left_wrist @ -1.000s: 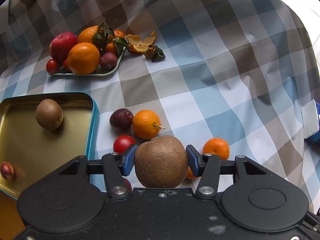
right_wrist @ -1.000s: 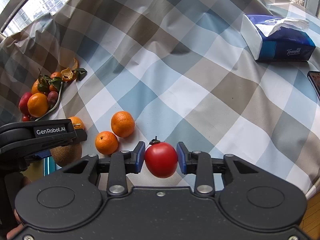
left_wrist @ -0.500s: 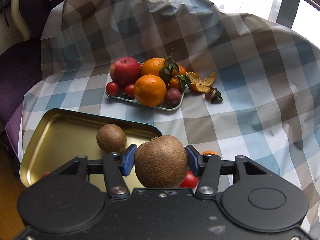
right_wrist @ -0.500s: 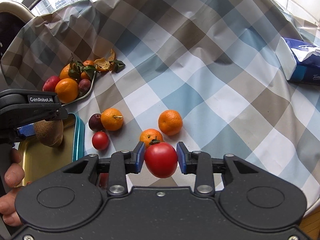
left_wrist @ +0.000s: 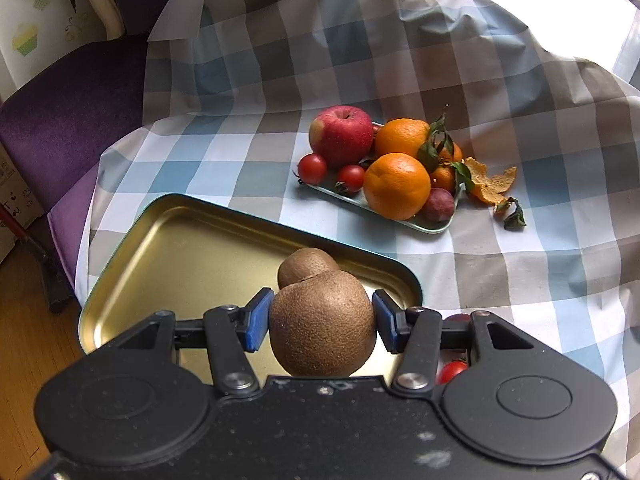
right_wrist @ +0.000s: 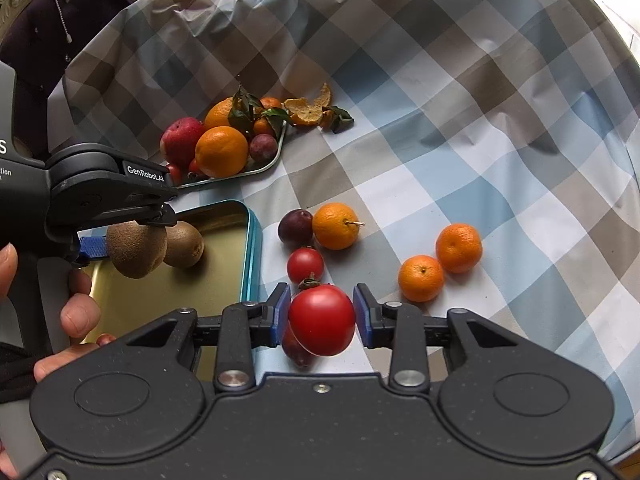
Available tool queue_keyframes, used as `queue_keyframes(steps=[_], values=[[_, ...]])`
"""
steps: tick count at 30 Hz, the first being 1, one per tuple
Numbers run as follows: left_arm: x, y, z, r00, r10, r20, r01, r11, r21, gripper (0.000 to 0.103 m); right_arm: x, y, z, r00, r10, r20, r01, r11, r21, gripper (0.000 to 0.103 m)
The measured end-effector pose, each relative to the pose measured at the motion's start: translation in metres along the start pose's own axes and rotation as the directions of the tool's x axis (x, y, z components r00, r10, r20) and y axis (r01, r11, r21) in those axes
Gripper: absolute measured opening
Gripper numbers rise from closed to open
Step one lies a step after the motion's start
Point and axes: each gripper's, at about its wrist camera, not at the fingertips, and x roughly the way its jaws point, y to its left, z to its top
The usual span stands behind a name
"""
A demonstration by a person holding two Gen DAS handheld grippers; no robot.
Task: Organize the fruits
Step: 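Carry the kiwi in the left gripper and tomato in the right toward the tray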
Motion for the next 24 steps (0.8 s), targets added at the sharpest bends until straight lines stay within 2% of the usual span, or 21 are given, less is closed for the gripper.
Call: queue_keyframes(steps=[13,18,24], values=[[0.023,0.041,0.008,0.998,0.055,-0.043,-0.057,0.997,-0.044,0.054,0.023,0.047,-0.002,0.997,0.06,-0.046,-0.063,0.996,-0.069,0.044],[0.034,0.059,0.01,0.996,0.046,-0.072,-0.051,0.996,-0.075,0.054,0.032,0.066,-0.005,0.995,0.083,-0.058,-0.089,0.99,-0.105,0.044],[0.038,0.076,0.012,0.997,0.047,-0.063,-0.053,0.994,-0.094,0.054,0.04,0.085,-0.009,0.994,0.092,-0.061,-0.1,0.985,-0.14,0.044]])
